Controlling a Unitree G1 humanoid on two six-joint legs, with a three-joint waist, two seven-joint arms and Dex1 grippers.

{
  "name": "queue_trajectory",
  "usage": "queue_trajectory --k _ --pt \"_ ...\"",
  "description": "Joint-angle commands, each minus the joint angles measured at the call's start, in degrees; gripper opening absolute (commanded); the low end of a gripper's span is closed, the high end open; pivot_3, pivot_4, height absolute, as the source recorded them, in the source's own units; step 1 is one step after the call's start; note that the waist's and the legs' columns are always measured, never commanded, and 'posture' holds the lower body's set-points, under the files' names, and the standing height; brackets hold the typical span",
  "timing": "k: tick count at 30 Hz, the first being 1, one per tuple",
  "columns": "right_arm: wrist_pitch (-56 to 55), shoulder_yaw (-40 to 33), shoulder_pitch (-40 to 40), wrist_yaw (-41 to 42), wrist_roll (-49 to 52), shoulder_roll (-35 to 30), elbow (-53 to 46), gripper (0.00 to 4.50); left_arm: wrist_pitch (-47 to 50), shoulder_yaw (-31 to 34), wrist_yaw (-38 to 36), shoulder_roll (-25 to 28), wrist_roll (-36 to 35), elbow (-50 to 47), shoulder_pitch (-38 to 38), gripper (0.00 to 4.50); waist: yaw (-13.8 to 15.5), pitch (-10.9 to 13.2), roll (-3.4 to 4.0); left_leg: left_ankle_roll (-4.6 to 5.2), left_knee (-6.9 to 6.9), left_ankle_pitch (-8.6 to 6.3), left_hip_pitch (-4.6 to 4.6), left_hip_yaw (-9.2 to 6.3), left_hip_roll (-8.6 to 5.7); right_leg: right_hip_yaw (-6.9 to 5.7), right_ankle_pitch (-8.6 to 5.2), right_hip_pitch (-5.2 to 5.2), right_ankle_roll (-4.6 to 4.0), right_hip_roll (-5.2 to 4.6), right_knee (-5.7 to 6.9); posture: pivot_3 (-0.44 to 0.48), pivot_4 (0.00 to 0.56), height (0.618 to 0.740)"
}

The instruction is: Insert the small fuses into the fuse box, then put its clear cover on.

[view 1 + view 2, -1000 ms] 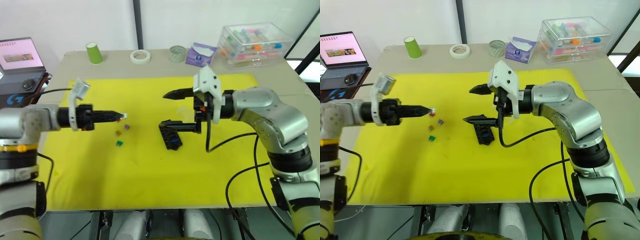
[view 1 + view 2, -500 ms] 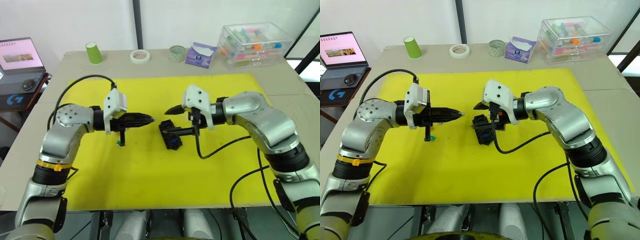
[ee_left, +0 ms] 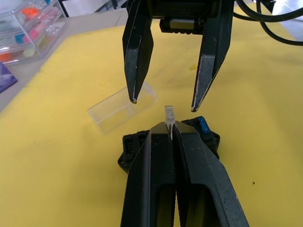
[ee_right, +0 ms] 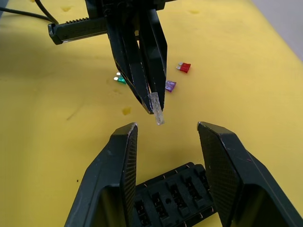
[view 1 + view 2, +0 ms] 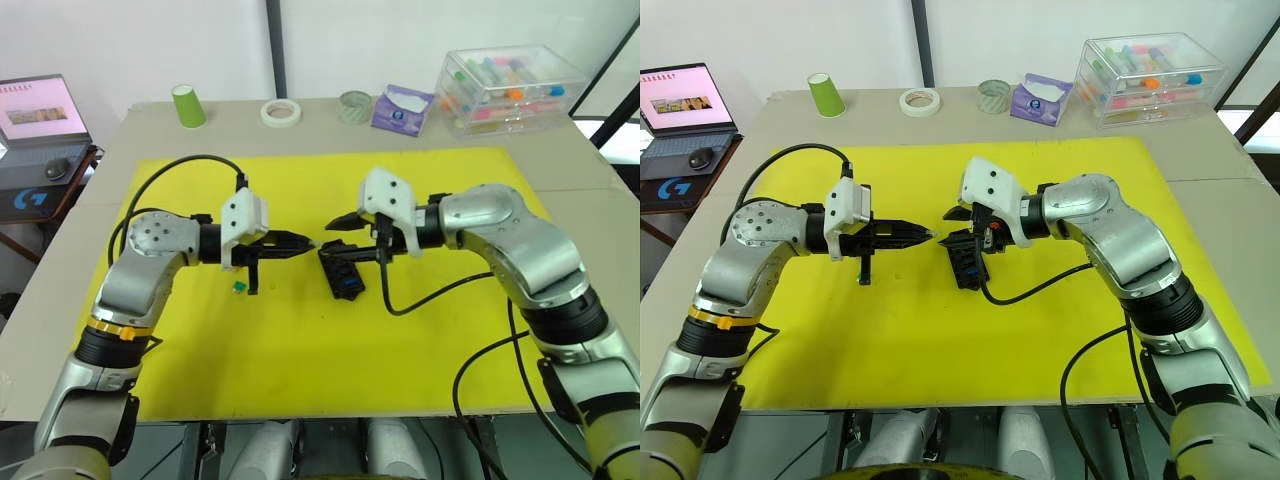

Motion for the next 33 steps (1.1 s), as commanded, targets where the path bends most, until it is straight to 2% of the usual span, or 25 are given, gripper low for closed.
queue_trajectory --k 1,4,7,11,24,27,31,33 --pt "-0.9 -0.7 -1.8 0.1 -0.4 0.5 -1.0 2.07 -1.0 0.0 -0.1 0.5 -0.2 -0.8 -1.1 0.0 0.0 0.0 0.0 0.0 0.0 0.0 0.0 0.0 0.0 0.0 0.0 0.0 0.0 0.0 0.0 0.0 0.15 0.74" --pt "-1.1 -0.6 -2.0 0.3 -0.6 0.8 -0.7 2.07 -1.0 0.0 0.0 0.5 -0.1 -1.0 -1.1 0.0 0.0 0.0 0.0 0.0 0.0 0.0 0.0 0.0 0.0 0.0 0.0 0.0 0.0 0.0 0.0 0.0 0.15 0.74" --pt "-1.3 -0.5 -2.0 0.1 -1.1 1.2 -0.1 1.56 -1.0 0.1 0.1 0.5 -0.2 -1.2 -0.9 0.0 0.0 0.0 0.0 0.0 0.0 0.0 0.0 0.0 0.0 -0.01 0.0 0.0 0.0 0.0 0.0 0.0 0.15 0.74" --pt "-1.8 -0.4 -2.1 0.3 -1.6 1.5 0.5 0.15 -1.3 0.0 0.0 0.5 0.0 -1.2 -1.0 0.0 0.0 0.0 0.0 0.0 0.0 0.0 0.0 0.0 0.0 -0.01 0.0 0.0 0.0 0.0 0.0 0.0 0.15 0.74" --pt "-2.3 -0.2 -1.8 1.7 -1.6 1.3 0.7 0.06 -2.7 0.0 0.0 0.3 0.2 -0.4 -1.4 0.0 0.0 0.0 0.0 0.0 0.0 0.0 0.0 -0.01 0.0 -0.01 0.0 0.0 0.0 0.0 0.0 0.0 0.15 0.74" --pt "-2.0 -0.6 -1.7 2.1 -1.3 0.8 0.3 0.0 0.0 0.6 -0.4 0.6 -2.1 -1.5 -0.4 0.61 0.0 0.0 0.0 0.0 0.0 0.0 0.0 -0.01 0.0 -0.02 0.0 0.0 0.0 0.0 0.0 0.0 0.15 0.74" --pt "-1.7 -1.2 -1.7 3.1 -1.1 -0.4 0.0 0.0 -0.6 1.3 0.1 1.0 -2.4 -2.3 1.3 2.07 -0.1 0.0 0.0 0.0 0.0 0.0 0.0 -0.01 0.0 -0.01 0.0 0.0 0.0 0.0 0.0 0.0 0.15 0.74" --pt "-3.6 -0.8 -1.6 6.3 -2.5 -4.0 1.6 0.0 0.3 2.0 3.2 0.2 -2.5 -4.7 4.0 2.74 -0.1 0.0 0.0 0.0 0.0 0.0 0.0 -0.01 0.0 -0.01 0.0 0.0 0.0 0.01 0.0 0.0 0.15 0.74"
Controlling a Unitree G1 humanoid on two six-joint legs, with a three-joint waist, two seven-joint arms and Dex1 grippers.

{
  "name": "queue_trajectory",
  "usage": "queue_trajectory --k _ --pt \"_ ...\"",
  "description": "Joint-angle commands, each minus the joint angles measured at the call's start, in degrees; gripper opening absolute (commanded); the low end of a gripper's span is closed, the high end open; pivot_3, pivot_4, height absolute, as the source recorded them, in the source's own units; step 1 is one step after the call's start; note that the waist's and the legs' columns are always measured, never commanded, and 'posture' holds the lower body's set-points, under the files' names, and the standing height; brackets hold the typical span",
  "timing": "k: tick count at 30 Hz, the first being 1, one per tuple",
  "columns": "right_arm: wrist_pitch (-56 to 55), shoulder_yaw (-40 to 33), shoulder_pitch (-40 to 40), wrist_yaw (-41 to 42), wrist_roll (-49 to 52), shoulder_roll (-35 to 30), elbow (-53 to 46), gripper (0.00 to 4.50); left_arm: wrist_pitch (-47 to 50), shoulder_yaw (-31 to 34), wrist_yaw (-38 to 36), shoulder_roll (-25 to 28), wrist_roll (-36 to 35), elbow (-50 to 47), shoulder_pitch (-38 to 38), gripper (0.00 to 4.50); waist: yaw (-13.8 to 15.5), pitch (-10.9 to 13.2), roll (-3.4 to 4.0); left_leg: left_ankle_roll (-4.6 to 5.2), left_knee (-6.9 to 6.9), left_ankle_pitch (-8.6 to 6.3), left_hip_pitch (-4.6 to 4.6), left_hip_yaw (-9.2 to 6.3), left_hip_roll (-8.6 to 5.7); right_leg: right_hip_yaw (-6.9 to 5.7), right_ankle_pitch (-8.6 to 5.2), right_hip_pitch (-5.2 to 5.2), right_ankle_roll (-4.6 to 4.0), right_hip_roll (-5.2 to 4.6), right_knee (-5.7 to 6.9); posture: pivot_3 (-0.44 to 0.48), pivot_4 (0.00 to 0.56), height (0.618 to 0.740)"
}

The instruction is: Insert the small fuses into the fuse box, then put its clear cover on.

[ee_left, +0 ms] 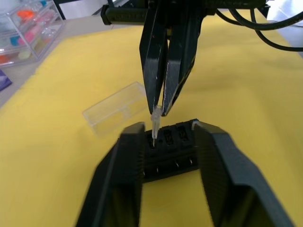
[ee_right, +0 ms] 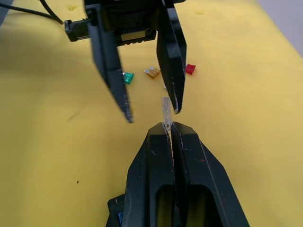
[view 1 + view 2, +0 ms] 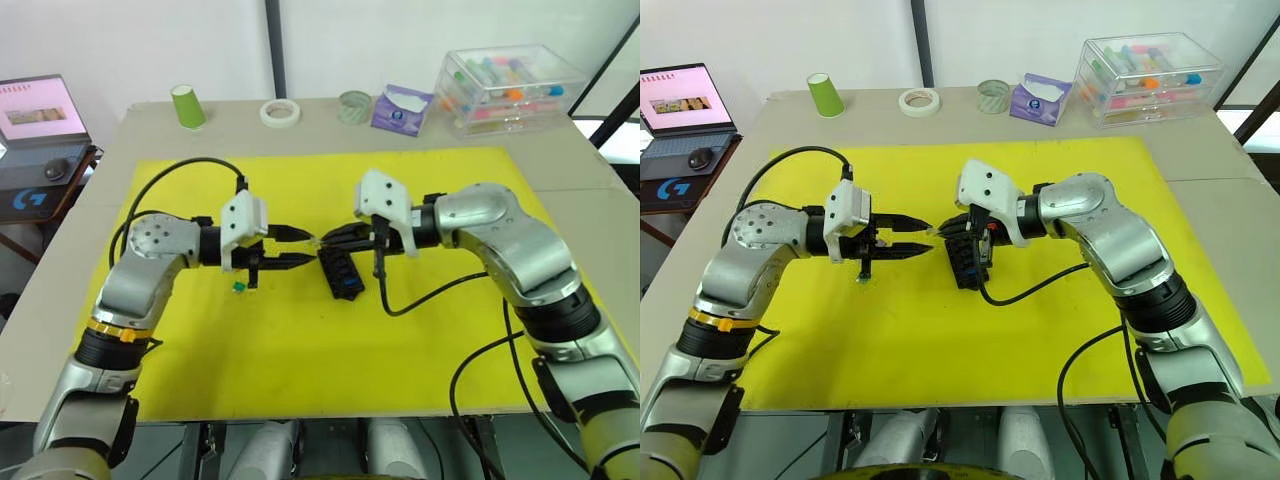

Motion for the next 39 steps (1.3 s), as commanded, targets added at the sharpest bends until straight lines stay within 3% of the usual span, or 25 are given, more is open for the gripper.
queue_trajectory --k 1,5,17,39 --pt "-3.2 -1.0 -1.2 4.6 -1.7 -5.4 0.9 0.0 0.6 2.4 4.4 -0.5 -1.0 -5.3 3.6 3.1 0.1 0.0 0.0 0.0 0.0 0.0 0.0 0.0 0.0 0.0 0.0 0.0 0.0 -0.01 -0.01 0.0 0.15 0.74" --pt "-7.7 1.3 -1.6 9.2 -4.3 -8.7 4.0 0.0 0.6 1.6 9.6 -3.2 -0.7 -9.1 8.9 4.48 0.7 0.0 0.0 0.02 -0.01 -0.01 0.01 0.03 -0.01 0.0 0.0 0.01 0.0 0.0 -0.04 0.0 0.15 0.74" --pt "-15.8 4.7 -3.7 17.0 -9.2 -7.4 11.1 0.0 -3.1 -3.5 13.9 -5.8 4.1 -9.6 14.8 4.48 1.3 0.0 0.0 0.02 0.02 -0.01 0.05 0.15 0.01 0.04 0.0 0.06 0.0 -0.01 -0.05 0.0 0.15 0.74" --pt "-20.4 6.0 -3.8 19.8 -14.3 -5.0 13.7 0.0 -3.8 -3.9 14.4 -6.5 4.9 -7.2 13.1 4.48 1.3 0.0 0.0 0.02 0.0 -0.01 0.06 0.14 0.01 0.03 0.0 0.04 0.0 -0.01 -0.04 0.0 0.15 0.74"
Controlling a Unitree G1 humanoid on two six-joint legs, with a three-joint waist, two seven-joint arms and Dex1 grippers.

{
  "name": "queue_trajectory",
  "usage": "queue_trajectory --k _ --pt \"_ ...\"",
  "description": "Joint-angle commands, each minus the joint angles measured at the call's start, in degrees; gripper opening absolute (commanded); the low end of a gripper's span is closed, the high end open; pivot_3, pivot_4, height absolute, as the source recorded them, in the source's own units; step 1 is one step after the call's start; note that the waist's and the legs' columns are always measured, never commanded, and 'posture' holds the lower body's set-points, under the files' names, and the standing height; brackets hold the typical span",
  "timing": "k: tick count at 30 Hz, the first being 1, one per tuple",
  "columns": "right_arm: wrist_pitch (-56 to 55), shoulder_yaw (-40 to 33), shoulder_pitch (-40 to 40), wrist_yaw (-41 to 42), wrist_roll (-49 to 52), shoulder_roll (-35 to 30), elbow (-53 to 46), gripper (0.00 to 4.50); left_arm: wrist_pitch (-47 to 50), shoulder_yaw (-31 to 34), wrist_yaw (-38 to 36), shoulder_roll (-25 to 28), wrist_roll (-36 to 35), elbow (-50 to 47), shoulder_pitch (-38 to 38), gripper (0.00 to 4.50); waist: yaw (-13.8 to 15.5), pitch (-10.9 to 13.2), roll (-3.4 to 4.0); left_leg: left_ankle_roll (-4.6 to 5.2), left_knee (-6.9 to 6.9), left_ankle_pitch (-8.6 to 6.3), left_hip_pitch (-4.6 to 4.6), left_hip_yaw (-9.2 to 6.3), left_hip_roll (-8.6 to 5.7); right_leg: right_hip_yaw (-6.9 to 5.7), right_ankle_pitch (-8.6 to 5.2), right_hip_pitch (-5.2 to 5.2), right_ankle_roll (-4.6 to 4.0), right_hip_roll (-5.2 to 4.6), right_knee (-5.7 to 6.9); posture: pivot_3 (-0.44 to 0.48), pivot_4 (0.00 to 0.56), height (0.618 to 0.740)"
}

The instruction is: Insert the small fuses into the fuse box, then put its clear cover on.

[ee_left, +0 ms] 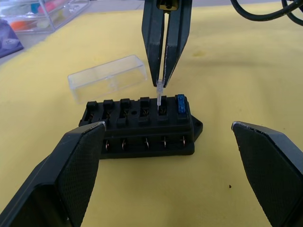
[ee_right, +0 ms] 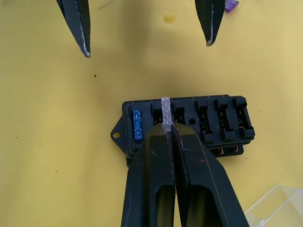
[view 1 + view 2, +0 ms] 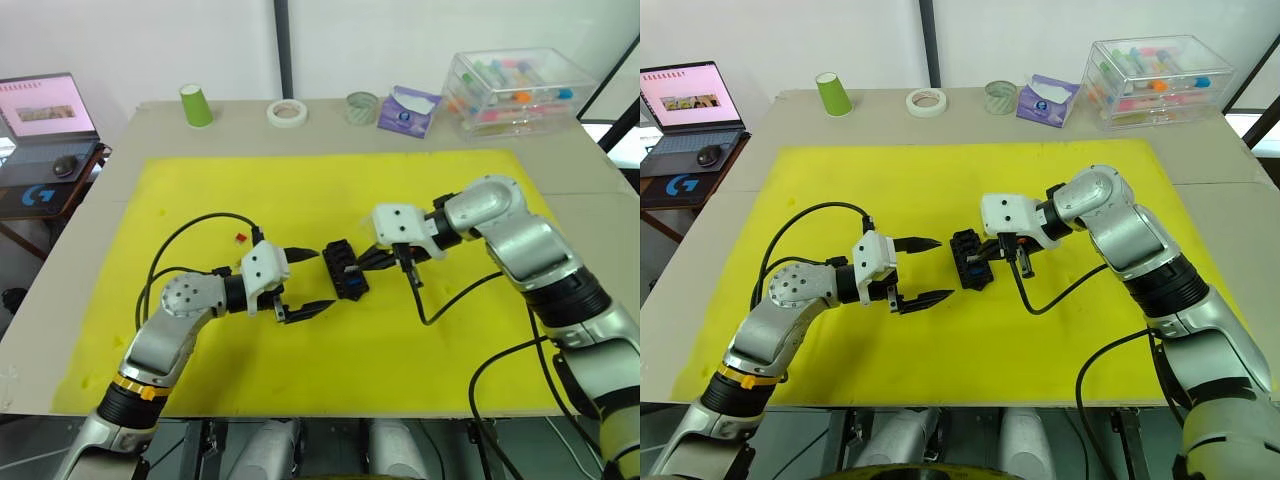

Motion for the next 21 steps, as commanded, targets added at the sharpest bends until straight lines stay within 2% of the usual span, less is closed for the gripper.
queue_trajectory --k 1,21 --pt "-1.6 -0.4 -1.5 0.6 -1.1 0.3 -0.2 0.0 -0.7 0.4 0.5 -0.3 -0.2 -0.1 -1.2 4.48 0.0 0.0 0.0 0.0 0.0 0.0 0.0 0.0 0.0 0.0 0.0 0.0 0.0 0.0 0.0 0.0 0.15 0.74" --pt "-6.5 0.2 -2.1 2.5 -5.0 2.2 3.4 0.0 0.2 0.0 0.9 -0.3 -0.2 -0.7 -0.6 4.48 0.0 0.0 0.0 0.0 0.0 0.0 0.0 0.0 0.0 0.0 0.0 0.0 0.0 0.0 0.0 0.0 0.15 0.74"
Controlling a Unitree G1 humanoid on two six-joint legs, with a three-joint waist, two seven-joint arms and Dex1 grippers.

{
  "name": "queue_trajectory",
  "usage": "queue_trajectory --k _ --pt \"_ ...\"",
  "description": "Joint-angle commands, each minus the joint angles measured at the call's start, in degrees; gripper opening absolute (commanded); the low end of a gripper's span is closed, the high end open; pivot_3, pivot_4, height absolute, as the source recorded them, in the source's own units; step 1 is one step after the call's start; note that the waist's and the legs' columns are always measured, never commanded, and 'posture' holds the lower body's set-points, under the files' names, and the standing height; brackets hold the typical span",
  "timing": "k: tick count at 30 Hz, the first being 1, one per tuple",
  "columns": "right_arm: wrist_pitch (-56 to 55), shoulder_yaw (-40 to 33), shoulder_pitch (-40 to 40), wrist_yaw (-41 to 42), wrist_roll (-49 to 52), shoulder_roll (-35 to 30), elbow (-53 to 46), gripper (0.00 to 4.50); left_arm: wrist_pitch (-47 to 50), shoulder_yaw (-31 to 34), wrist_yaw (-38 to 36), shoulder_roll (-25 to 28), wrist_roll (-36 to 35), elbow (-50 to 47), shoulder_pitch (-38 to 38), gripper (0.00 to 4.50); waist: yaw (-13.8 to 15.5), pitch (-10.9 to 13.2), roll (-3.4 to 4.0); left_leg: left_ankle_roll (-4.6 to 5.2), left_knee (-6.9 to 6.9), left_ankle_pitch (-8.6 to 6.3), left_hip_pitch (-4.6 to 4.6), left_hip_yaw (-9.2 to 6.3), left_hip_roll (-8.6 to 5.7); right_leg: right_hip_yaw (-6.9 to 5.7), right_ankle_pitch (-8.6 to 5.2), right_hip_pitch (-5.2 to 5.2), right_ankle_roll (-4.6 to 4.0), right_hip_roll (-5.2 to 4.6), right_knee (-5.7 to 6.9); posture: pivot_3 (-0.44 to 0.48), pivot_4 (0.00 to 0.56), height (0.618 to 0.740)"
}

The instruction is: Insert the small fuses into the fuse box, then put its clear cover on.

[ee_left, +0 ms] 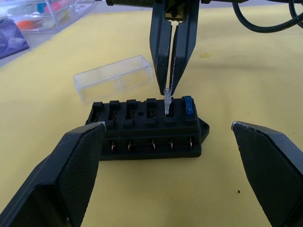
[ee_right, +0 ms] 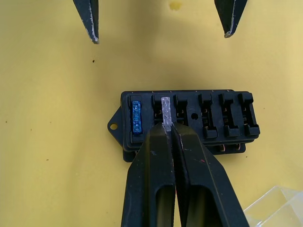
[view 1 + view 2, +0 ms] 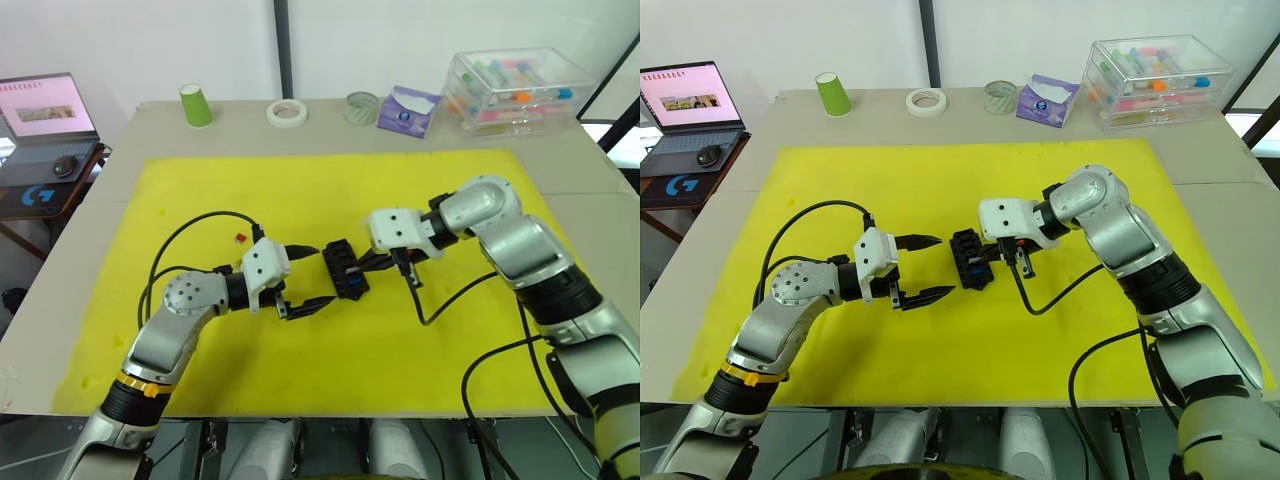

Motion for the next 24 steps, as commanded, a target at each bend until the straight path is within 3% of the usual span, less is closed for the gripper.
queue_trajectory --k 1,24 --pt "-1.3 -0.1 -1.6 0.4 -0.8 0.6 0.0 0.0 -0.1 0.1 0.0 0.4 -0.2 -1.6 0.0 4.48 0.0 0.0 0.0 0.0 0.0 0.0 0.0 0.0 0.0 0.0 0.0 0.0 0.0 0.0 0.0 0.0 0.15 0.74" --pt "-4.0 1.9 -2.6 2.8 -4.5 1.6 1.9 0.0 0.2 -0.1 0.3 0.4 0.1 -2.0 0.8 4.48 0.0 0.0 0.0 0.0 -0.01 0.0 0.01 -0.01 0.0 0.0 0.0 0.0 0.0 0.01 0.0 0.0 0.15 0.74"
